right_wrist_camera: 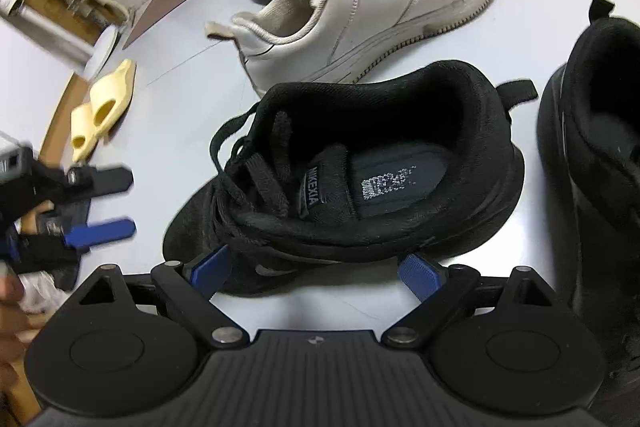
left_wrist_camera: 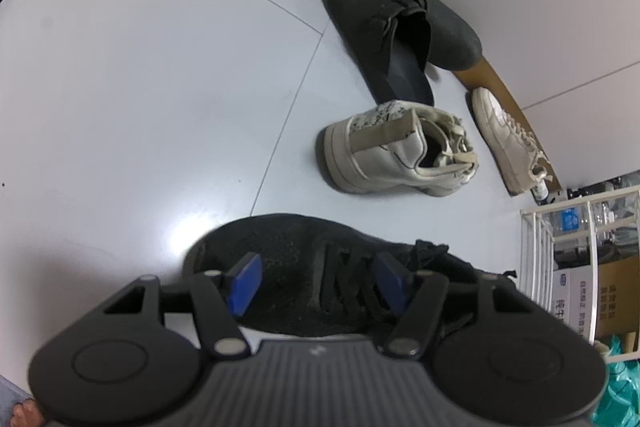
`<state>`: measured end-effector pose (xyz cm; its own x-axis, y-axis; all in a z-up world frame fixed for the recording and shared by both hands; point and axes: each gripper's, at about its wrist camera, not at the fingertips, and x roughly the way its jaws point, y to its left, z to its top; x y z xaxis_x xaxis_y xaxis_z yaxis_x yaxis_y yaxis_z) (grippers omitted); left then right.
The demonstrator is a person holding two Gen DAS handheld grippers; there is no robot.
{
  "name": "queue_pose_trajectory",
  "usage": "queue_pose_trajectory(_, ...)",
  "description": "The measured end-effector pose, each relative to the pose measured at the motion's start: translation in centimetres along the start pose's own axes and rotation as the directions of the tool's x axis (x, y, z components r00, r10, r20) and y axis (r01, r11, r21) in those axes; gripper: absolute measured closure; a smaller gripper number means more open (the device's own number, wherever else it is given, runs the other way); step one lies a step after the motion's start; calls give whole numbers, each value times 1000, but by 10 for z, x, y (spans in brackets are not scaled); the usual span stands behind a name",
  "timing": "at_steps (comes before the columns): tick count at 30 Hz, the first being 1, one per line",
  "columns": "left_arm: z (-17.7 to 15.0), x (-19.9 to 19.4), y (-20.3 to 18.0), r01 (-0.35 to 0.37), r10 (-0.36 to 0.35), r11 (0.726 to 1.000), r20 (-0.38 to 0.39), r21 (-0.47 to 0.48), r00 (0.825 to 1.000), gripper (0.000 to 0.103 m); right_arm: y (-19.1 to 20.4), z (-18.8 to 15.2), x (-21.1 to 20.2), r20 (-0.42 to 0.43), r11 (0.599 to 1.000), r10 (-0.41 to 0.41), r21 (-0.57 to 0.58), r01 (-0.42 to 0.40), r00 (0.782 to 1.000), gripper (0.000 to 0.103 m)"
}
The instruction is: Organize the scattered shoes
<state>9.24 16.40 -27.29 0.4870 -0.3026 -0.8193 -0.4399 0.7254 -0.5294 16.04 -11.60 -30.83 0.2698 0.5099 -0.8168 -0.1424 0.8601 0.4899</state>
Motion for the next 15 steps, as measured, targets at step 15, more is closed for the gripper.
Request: queue_pose_trajectory(15,-2,0,2,-11,11,1000,-1,6,1000,36,-14,17,1,61,996,-51,-69,56,997,21)
